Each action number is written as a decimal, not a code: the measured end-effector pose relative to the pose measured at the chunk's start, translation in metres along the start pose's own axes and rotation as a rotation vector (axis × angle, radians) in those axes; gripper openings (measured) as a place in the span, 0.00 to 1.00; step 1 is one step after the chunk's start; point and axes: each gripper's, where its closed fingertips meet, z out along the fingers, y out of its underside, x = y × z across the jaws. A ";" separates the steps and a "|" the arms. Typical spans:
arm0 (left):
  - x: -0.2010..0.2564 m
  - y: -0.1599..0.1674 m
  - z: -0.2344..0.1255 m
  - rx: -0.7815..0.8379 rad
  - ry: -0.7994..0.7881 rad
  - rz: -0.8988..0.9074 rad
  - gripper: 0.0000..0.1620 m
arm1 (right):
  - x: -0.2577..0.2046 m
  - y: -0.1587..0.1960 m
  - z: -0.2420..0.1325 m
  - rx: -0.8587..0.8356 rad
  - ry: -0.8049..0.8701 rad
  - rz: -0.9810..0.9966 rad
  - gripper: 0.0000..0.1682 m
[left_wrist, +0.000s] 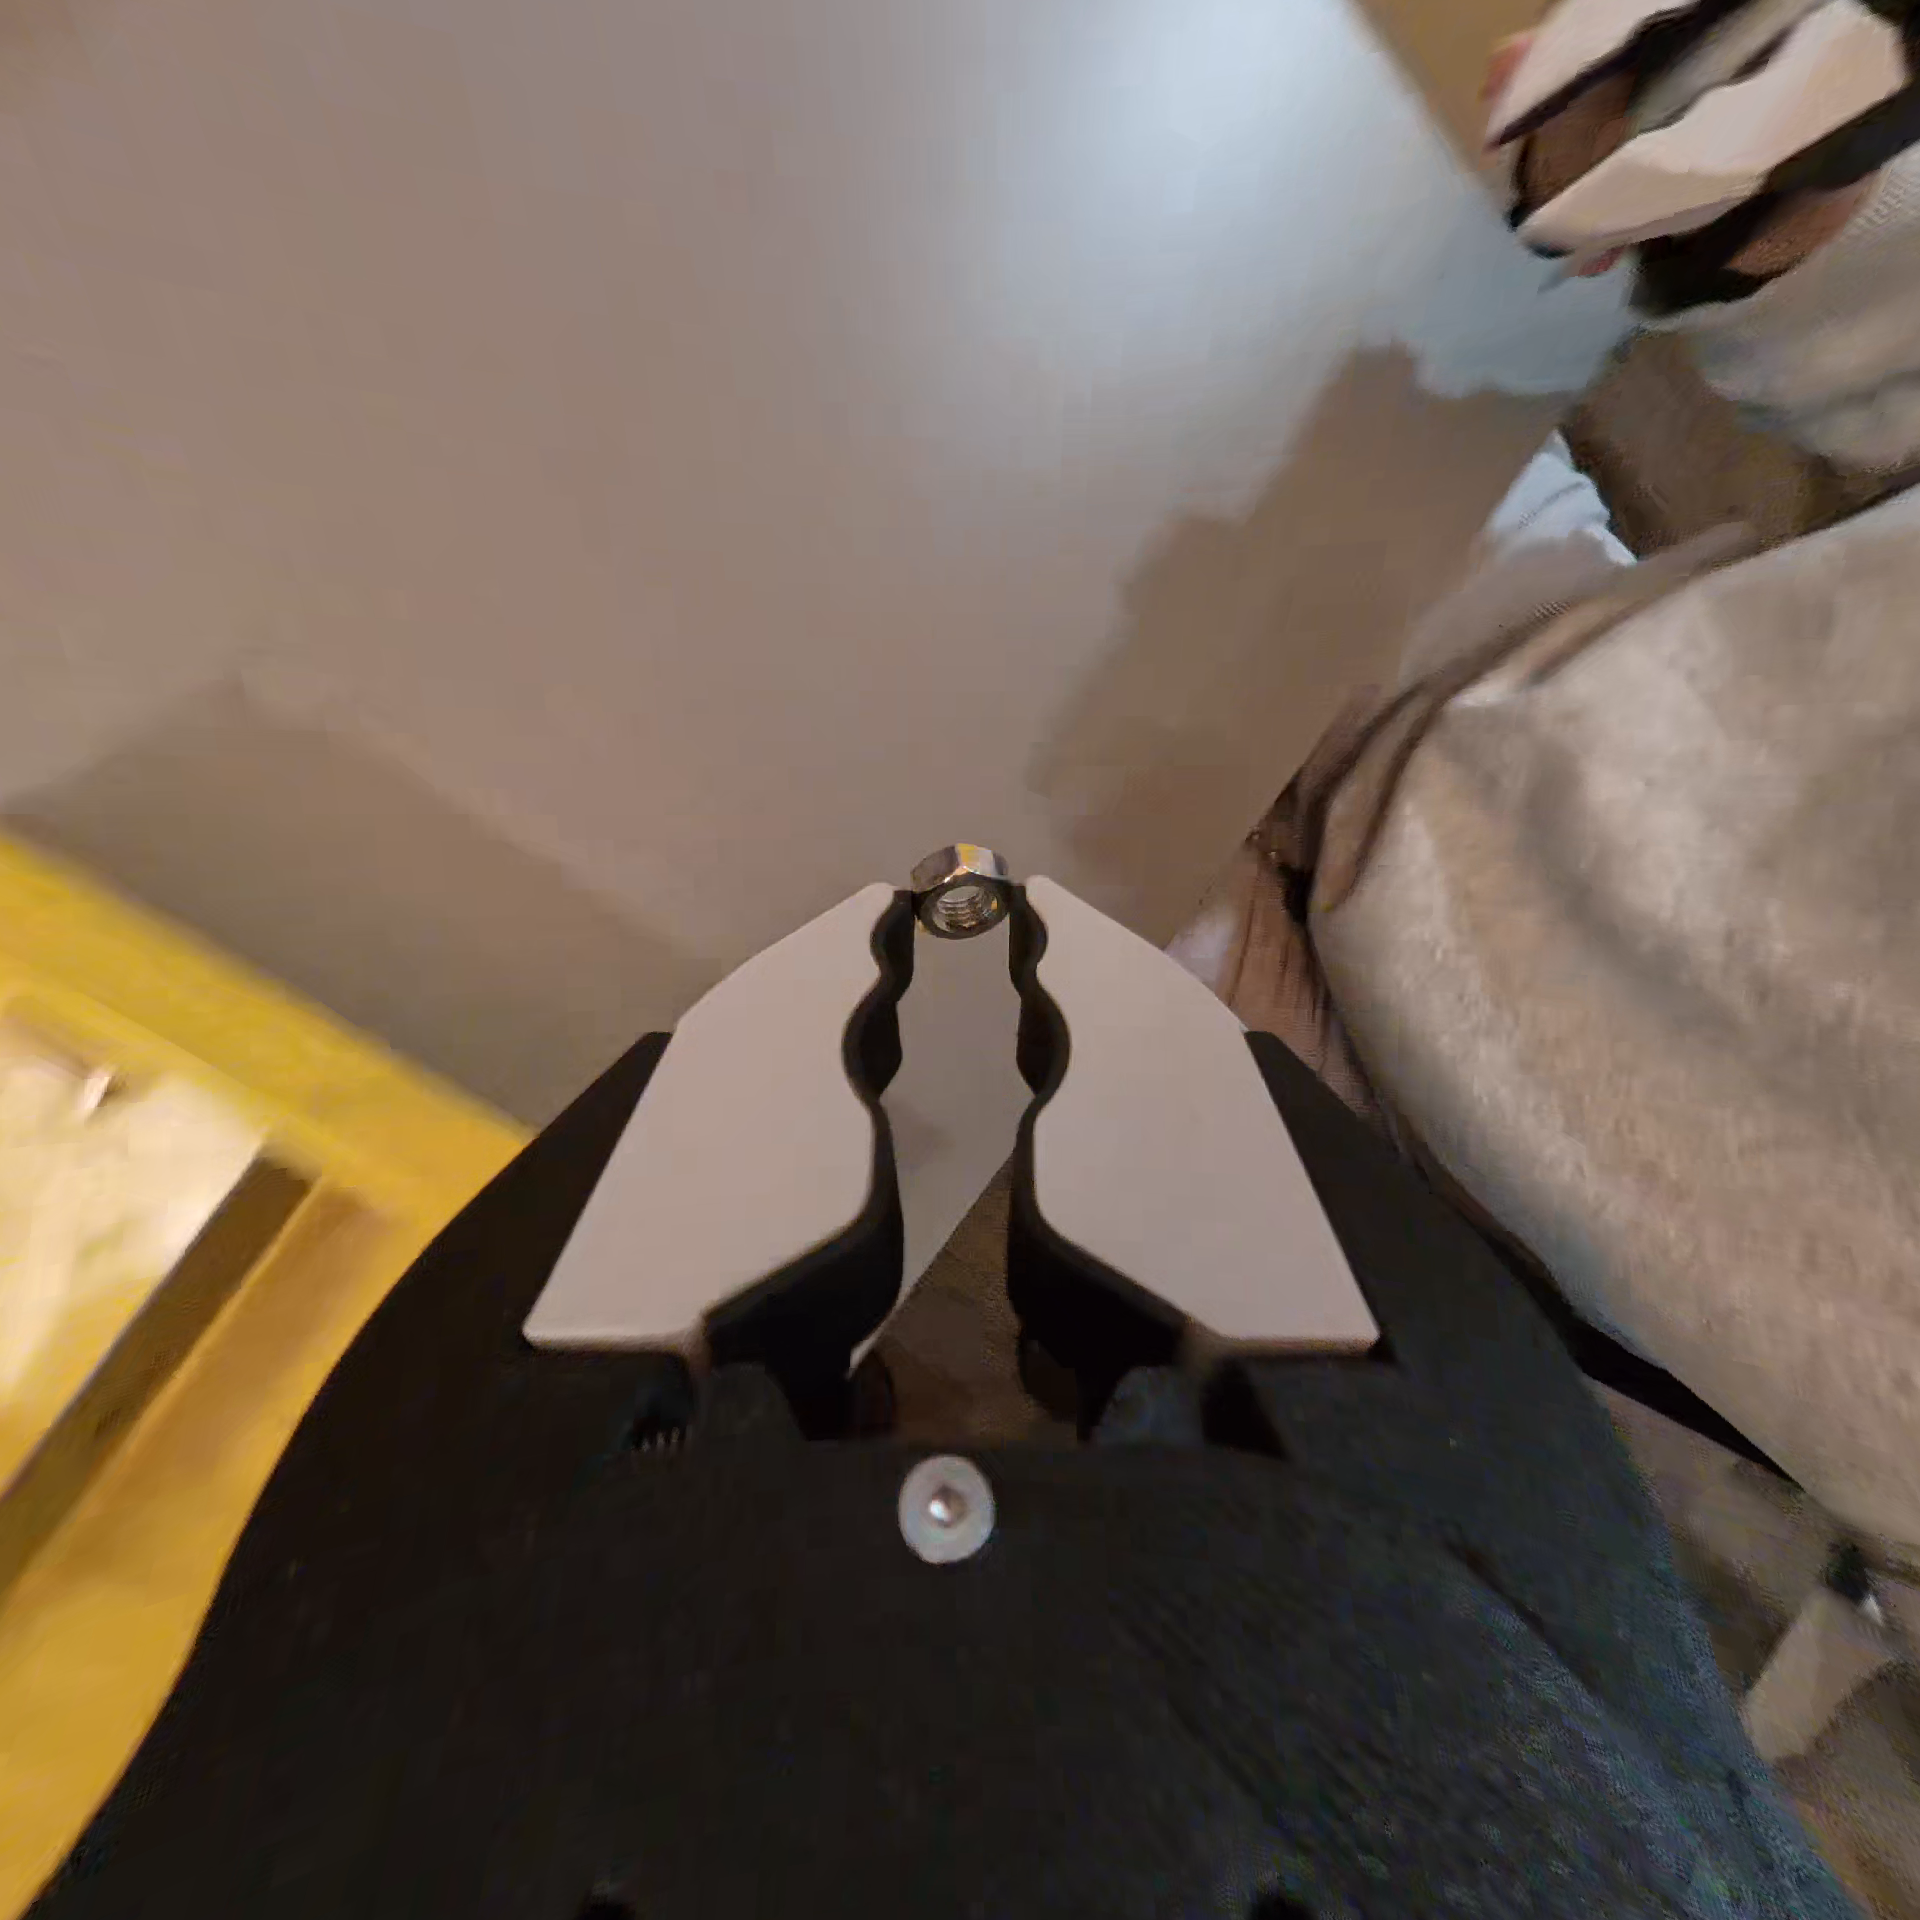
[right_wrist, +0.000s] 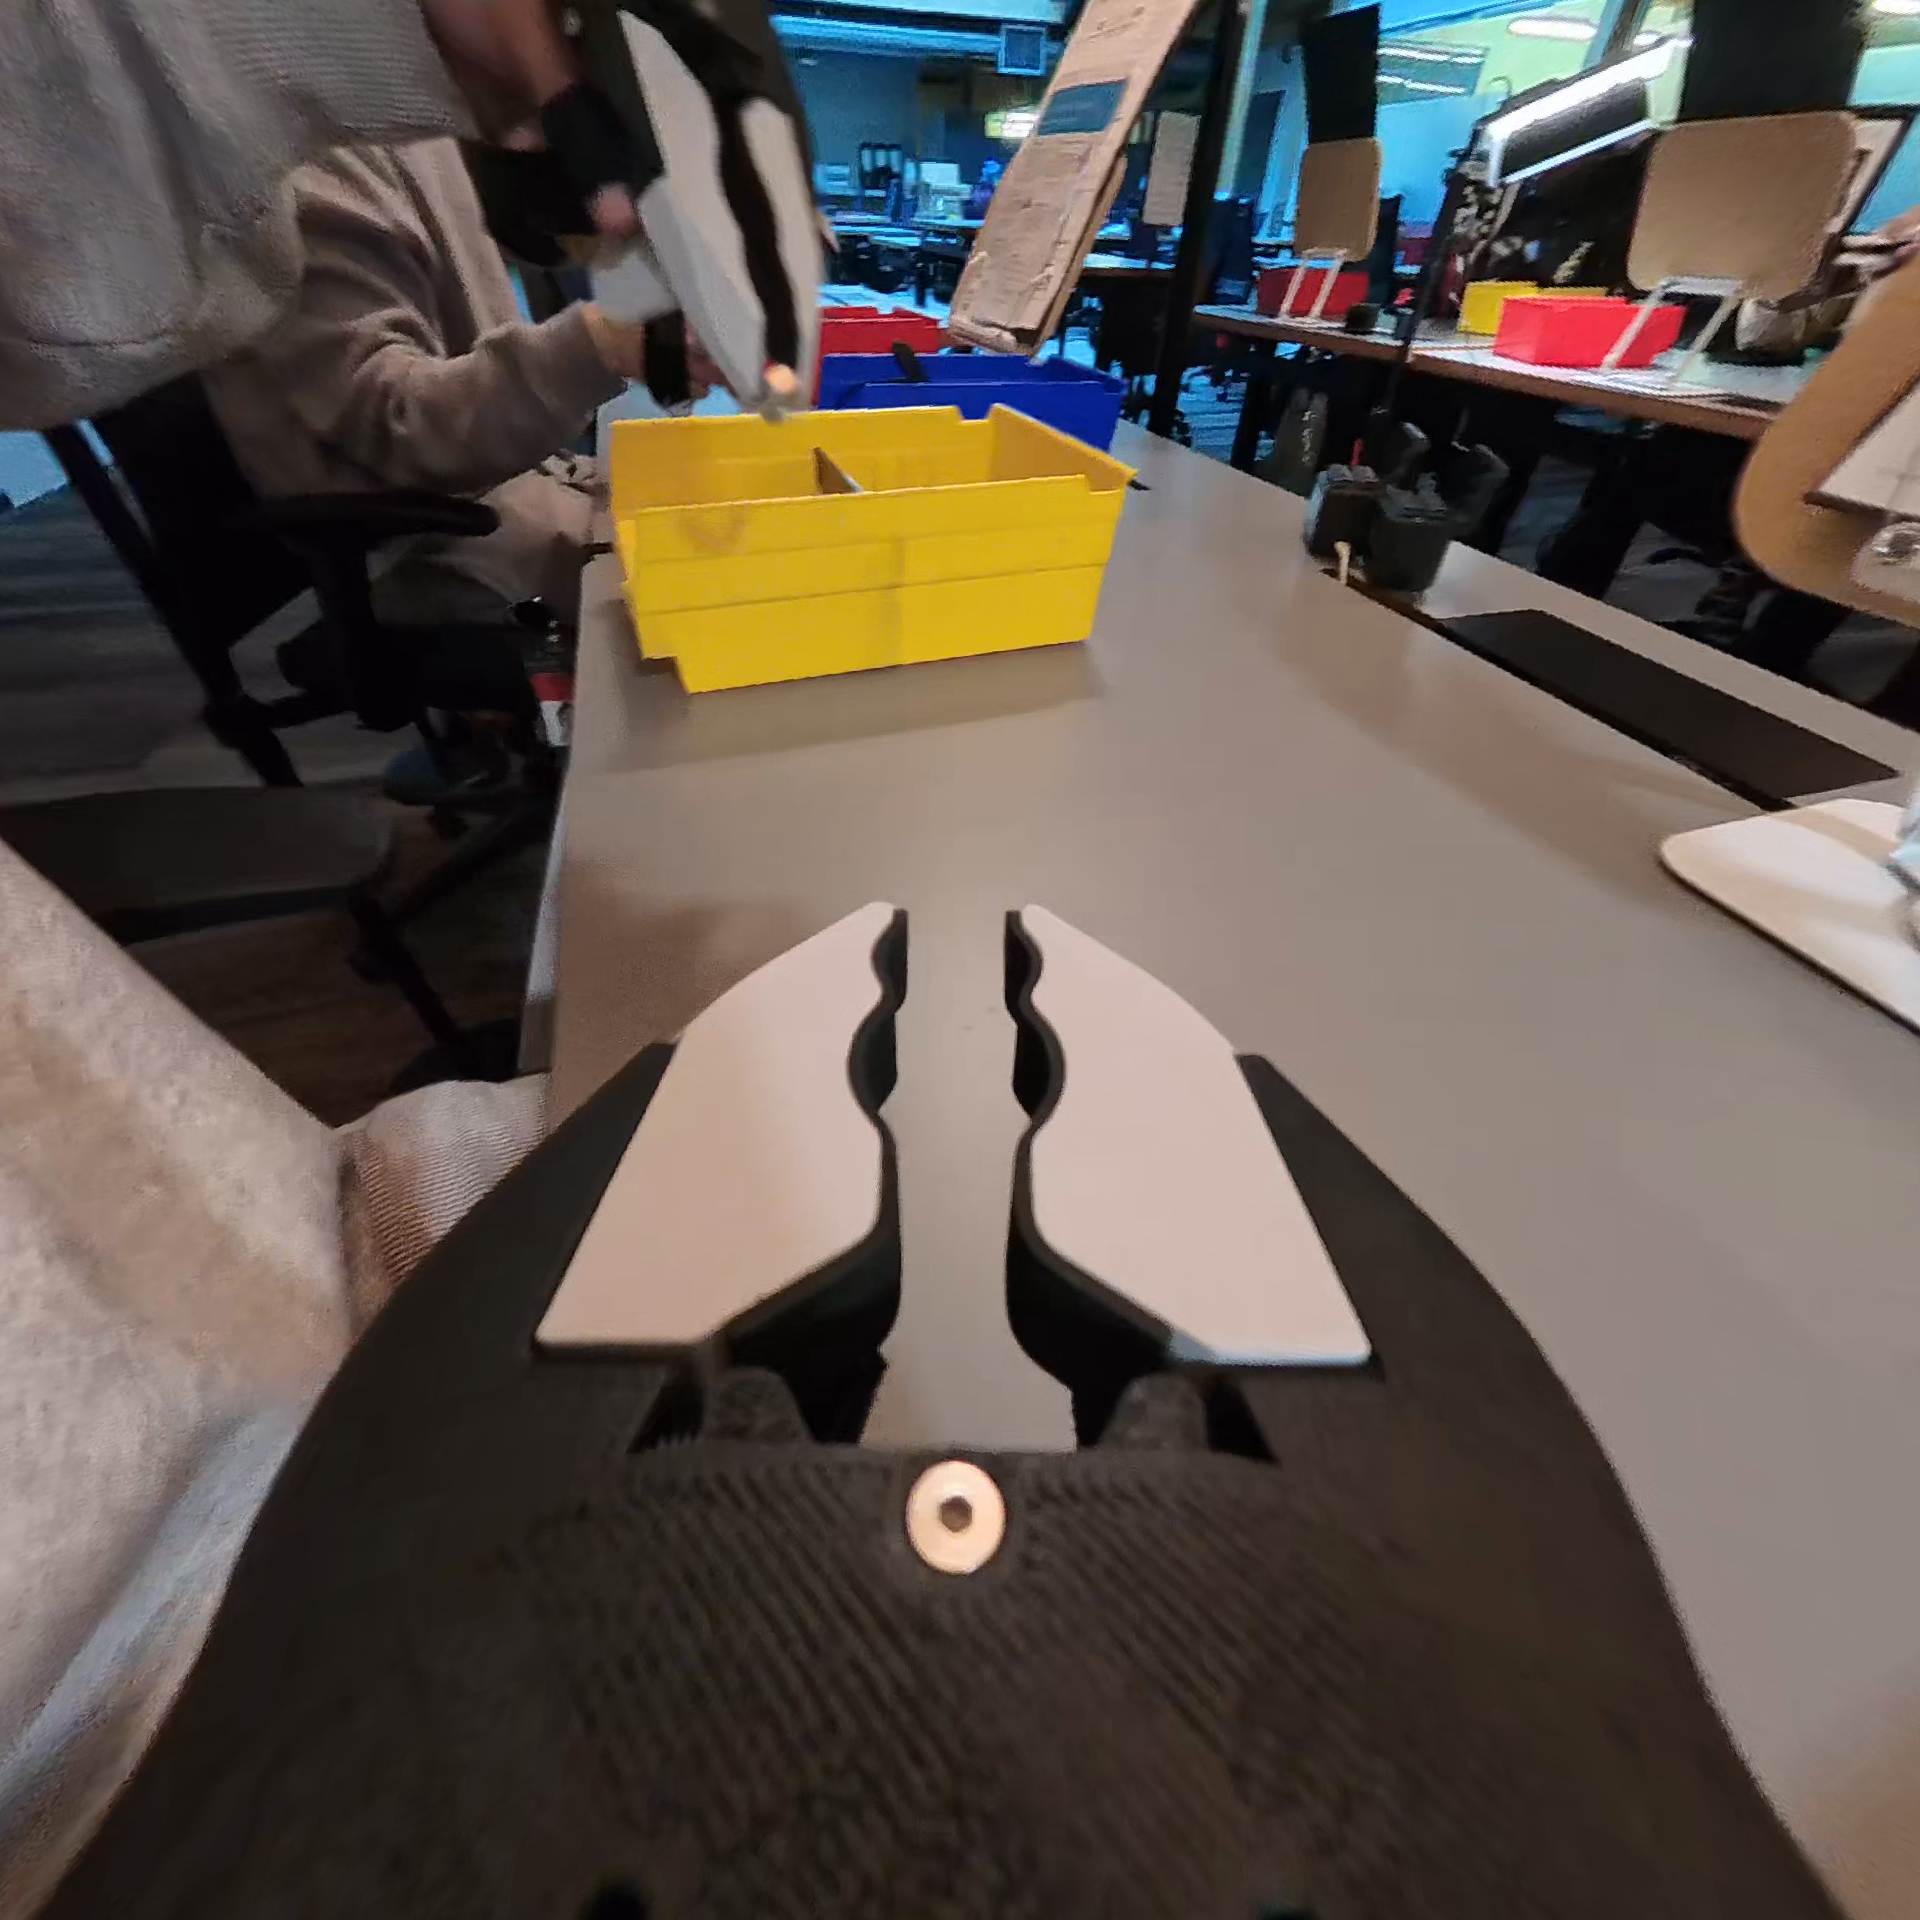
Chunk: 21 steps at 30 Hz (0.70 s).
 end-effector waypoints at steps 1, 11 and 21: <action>0.018 -0.012 0.019 -0.005 0.012 0.058 0.12 | -0.008 0.000 -0.001 -0.001 -0.008 -0.012 0.11; 0.176 -0.083 0.197 0.092 0.465 0.197 0.12 | -0.046 0.035 -0.032 -0.129 -0.044 -0.394 0.20; 0.203 -0.104 0.209 0.123 0.610 0.127 0.12 | -0.037 0.040 -0.058 -0.200 0.089 -0.509 0.13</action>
